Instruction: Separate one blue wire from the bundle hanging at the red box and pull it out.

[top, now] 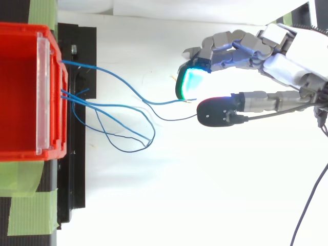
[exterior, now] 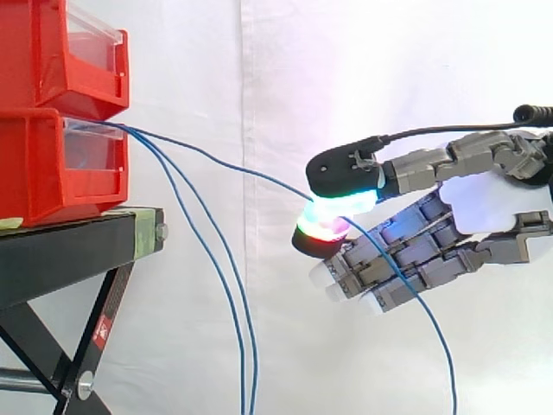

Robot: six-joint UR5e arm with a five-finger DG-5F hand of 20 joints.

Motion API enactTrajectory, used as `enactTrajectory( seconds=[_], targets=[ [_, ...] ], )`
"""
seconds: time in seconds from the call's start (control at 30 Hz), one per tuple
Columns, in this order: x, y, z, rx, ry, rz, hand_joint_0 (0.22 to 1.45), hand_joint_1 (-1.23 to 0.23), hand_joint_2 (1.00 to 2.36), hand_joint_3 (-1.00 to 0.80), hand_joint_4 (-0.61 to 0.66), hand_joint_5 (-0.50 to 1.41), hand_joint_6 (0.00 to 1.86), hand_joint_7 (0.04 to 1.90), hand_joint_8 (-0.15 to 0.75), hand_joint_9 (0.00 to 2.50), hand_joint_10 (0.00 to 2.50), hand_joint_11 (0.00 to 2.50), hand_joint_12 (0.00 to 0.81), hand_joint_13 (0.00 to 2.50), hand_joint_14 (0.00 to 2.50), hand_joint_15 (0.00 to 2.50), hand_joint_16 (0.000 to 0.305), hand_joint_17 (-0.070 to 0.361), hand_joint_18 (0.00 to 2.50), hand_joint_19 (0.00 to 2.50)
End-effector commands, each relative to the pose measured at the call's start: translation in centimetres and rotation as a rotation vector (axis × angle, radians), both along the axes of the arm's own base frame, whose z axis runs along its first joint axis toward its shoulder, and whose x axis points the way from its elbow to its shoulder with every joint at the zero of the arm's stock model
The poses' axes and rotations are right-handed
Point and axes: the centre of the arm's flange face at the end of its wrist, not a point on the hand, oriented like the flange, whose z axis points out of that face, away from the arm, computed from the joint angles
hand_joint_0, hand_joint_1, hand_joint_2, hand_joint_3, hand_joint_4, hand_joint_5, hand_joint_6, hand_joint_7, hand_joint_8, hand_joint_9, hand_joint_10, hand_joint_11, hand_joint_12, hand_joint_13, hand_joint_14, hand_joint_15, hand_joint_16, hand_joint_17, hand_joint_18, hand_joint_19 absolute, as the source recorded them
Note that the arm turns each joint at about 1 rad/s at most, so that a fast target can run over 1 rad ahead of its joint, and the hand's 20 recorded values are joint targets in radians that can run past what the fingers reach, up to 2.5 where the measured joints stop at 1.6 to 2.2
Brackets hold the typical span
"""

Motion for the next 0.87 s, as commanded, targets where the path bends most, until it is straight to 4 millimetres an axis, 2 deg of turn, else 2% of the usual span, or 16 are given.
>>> enactTrajectory(
  seconds=[0.0, 0.83],
  targets=[
    [0.0, 0.02, -0.01, 0.0, 0.001, 0.001, 0.61, -0.74, 1.0, 0.15, -0.08, -0.14, 0.87, 1.31, 0.33, 0.56, 0.01, 0.38, 0.414, 0.23, 0.01, 0.19, 0.062, 0.139, 0.27, 0.39],
    [0.01, 0.01, 0.0, 0.0, -0.001, 0.0, 0.61, -0.75, 1.01, 0.15, -0.07, -0.14, 0.86, 1.34, 0.331, 0.59, 0.01, 0.41, 0.409, 0.23, 0.01, 0.18, 0.061, 0.137, 0.27, 0.39]
  ],
)
